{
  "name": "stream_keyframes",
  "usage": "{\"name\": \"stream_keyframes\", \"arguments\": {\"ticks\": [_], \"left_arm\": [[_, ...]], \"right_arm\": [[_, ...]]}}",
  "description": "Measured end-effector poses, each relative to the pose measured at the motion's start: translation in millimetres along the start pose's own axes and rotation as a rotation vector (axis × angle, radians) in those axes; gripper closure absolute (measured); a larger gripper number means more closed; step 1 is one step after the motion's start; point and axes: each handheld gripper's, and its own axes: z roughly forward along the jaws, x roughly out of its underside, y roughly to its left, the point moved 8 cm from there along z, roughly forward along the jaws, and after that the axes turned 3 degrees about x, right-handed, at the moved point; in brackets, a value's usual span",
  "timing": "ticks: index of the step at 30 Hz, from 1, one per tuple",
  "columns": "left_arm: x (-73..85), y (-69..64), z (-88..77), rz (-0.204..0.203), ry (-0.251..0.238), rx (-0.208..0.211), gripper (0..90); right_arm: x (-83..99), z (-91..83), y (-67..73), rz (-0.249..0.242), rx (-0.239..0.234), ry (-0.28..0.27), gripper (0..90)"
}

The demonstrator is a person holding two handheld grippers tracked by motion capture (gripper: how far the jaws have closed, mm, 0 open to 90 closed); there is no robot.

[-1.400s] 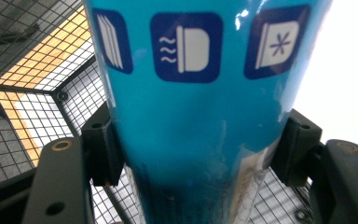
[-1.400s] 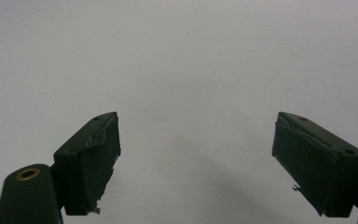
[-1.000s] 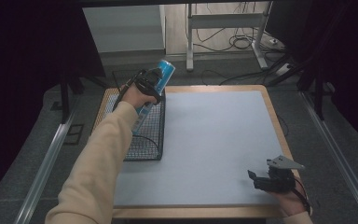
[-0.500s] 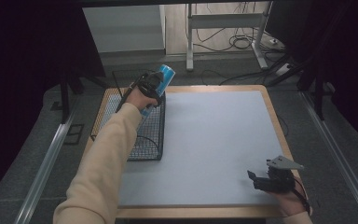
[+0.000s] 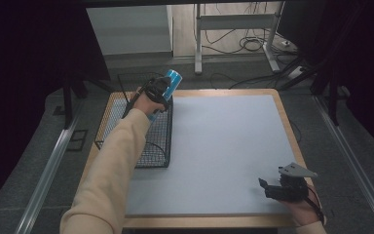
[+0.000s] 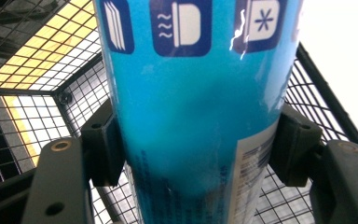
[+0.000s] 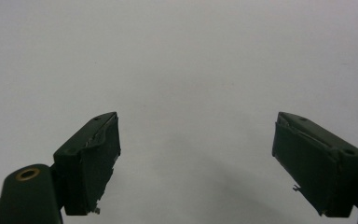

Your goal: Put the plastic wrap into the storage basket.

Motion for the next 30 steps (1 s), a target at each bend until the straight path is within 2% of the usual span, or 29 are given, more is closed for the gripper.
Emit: {"name": "stream_keyframes", "arguments": {"ticks": [5,15,20,23,30], "left_arm": [[-1.0,3.0,2.6,-0.013,0.003,0.001,31.5],[-1.5,3.9,2.4,-0.004,0.007,-0.014,30.8],[-2.4,2.9,-10.9,-0.011,-0.032,0.0,23.7],[-0.4,-1.3,-20.0,-0.008,-0.053,0.024,18.8],[8.7,-6.5,-31.9,0.002,-0.098,0.053,14.7]], "right_arm": [[-0.2,0.0,0.6,-0.002,0.001,-0.001,15.5],[0.3,0.1,1.7,-0.005,0.0,0.002,15.5],[0.0,-0.9,1.7,-0.005,0.0,-0.001,15.5],[0.5,-1.1,1.5,-0.004,0.0,0.001,15.5],[-0.1,-2.7,1.7,-0.007,0.005,-0.003,15.5]]}}
